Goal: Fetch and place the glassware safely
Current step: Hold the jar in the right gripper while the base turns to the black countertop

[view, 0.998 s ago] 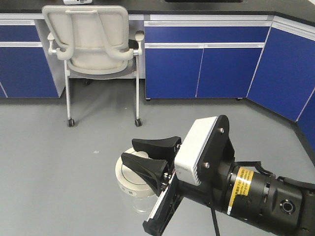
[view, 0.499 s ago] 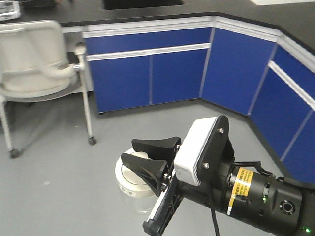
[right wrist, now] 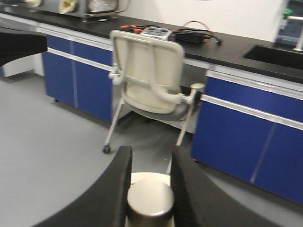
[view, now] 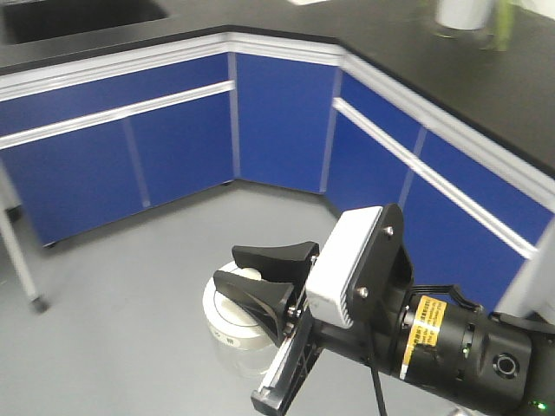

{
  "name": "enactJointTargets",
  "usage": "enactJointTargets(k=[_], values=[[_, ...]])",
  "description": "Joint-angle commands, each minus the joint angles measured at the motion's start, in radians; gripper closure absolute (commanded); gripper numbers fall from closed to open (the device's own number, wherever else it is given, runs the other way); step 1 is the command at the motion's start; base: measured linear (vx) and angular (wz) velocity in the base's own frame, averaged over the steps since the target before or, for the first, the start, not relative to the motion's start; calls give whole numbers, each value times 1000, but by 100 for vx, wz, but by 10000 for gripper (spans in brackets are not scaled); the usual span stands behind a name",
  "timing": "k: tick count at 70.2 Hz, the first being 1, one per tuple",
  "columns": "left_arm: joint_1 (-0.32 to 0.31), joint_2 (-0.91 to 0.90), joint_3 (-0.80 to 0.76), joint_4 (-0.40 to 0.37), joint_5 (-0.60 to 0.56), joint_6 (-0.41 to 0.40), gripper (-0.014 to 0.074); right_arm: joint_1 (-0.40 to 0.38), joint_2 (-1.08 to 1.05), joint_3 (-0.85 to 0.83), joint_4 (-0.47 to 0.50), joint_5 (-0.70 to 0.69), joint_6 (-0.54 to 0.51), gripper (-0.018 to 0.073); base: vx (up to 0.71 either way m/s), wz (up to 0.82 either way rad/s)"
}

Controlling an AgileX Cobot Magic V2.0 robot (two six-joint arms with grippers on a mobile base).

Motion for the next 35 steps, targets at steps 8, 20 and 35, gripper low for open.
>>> enactJointTargets(k=[8, 20, 35], values=[[-6, 10, -26, -8, -69, -6, 603, 0, -26, -38, 19, -90, 1, 560, 14, -56], [-6, 10, -26, -8, -69, -6, 603, 0, -26, -38, 19, -90, 1, 560, 16, -61], [-6, 10, -26, -8, -69, -6, 603, 0, -26, -38, 19, -90, 1, 560, 15, -63]])
